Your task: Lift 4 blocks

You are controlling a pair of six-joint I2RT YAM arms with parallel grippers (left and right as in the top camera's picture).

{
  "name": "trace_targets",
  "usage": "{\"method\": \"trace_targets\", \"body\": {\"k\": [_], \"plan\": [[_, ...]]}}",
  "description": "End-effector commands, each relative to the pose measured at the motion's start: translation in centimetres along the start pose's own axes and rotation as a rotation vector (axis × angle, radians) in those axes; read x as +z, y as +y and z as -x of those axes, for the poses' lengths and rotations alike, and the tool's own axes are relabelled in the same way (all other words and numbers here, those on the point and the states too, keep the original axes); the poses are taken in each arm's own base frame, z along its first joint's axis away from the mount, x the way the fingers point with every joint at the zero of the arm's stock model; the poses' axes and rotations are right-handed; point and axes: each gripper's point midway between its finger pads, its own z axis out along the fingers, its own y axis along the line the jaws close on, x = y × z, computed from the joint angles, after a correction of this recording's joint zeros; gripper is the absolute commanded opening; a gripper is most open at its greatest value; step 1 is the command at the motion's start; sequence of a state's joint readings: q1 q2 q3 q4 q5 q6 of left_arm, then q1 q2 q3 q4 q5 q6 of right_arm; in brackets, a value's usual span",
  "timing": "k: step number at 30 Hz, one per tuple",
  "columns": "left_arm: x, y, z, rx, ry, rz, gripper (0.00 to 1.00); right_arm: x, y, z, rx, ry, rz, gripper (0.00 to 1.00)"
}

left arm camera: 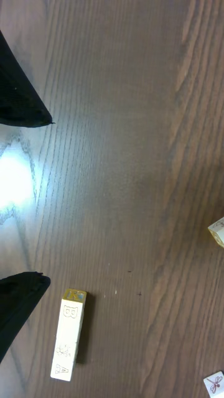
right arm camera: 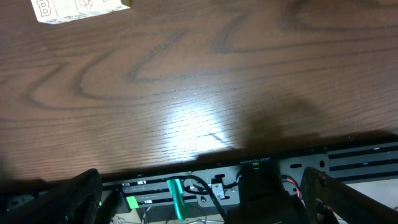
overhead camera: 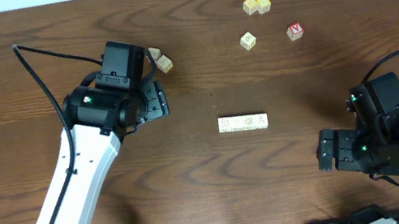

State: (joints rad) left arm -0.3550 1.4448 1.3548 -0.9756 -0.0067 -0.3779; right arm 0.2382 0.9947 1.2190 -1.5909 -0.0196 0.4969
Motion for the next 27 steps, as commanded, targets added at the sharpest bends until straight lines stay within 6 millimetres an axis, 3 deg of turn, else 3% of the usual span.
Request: {"method": "trace_targets", "body": {"k": [1, 10, 18, 22, 23, 27], "plan": [[-0.5, 0.2, 0.6, -0.007, -0.019, 0.007, 0.75, -0.5, -0.8, 0.8, 0.019, -0.045, -0.042, 0.99], [-0.5, 0.2, 0.6, -0.007, -0.019, 0.007, 0.75, -0.8, -1.7, 1.3, -0.001, -0.091, -0.084, 0.99], [-0.5, 0.2, 0.6, -0.007, -0.019, 0.007, 0.75, -2.2, -2.6, 4.4, -0.064, -0.485, 0.000, 0.99], [-0.5, 0.2, 0.6, -0.007, -0.019, 0.007, 0.75, -3.0, -1.9, 5.7, -0.188, -0.726, 0.073, 0.99], [-0.5, 0.2, 0.6, -0.007, -0.019, 0.007, 0.75, -2.8, -1.4, 6.0, -0.249, -0.822, 0.104, 0.99], [-0.5, 0.2, 0.6, -0.007, -0.019, 0.007, 0.75, -1.0, -1.2, 6.3, -0.266, -0.939, 0.140, 0.99]]}}
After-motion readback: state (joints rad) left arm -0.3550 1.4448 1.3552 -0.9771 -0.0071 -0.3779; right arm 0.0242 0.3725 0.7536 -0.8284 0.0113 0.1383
